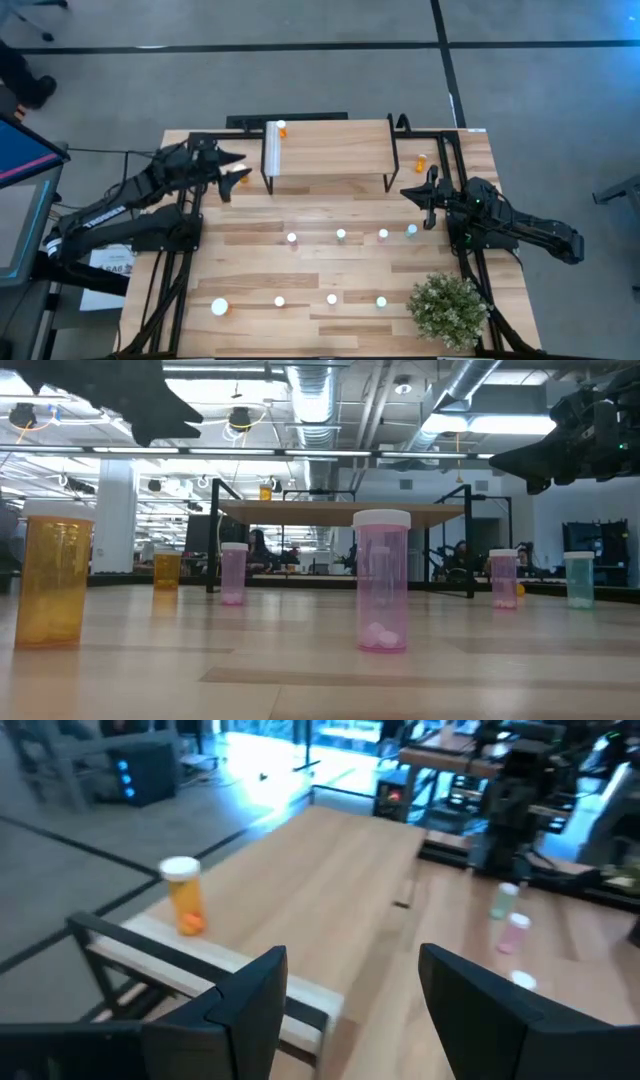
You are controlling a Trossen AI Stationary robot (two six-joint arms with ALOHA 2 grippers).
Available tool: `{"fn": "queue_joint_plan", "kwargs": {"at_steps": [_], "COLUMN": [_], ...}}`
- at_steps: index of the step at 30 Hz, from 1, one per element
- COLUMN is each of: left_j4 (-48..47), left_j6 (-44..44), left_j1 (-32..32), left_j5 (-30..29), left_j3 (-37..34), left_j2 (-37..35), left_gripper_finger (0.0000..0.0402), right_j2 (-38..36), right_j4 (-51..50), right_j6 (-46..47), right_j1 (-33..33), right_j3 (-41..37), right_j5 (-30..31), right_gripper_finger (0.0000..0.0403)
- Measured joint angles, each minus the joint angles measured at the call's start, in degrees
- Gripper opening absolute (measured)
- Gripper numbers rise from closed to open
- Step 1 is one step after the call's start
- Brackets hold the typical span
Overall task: Pick and place medicine bottles onto shelf by color
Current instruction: Put the top right pink pill bottle on the shelf
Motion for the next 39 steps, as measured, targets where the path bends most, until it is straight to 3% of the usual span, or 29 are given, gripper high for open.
{"fn": "queue_joint_plan", "kwargs": {"at_steps": [7, 13, 23, 30, 39], "left_j4": [10.87, 13.33, 20.17, 30.27, 30.88], "left_j6": [-5.32, -8.16, -7.18, -4.65, -6.48], "left_j1": [-4.66, -9.95, -17.23, -17.92, -17.92], "left_j5": [0.0, 0.9, 0.02, 3.57, 2.58], "left_j3": [-9.45, -13.67, -15.76, -15.76, -15.76], "left_j2": [-6.65, -8.87, -8.96, -8.96, -8.42], "left_gripper_finger": [0.0215, 0.0215, 0.0215, 0.0215, 0.0215], "right_j2": [0.0, 0.0, 0.0, 0.0, 0.0], "right_j4": [0.0, 0.0, 0.0, 0.02, 0.04], "right_j6": [0.0, 0.01, 0.0, 0.01, 0.17], "right_j1": [0.02, 0.02, 0.0, 0.02, 0.05], "right_j3": [0.0, 0.0, -0.02, -0.01, -0.02], "right_j5": [0.0, 0.0, 0.0, 0.0, 0.0], "right_gripper_finger": [0.0027, 0.0027, 0.0027, 0.0027, 0.0027]}}
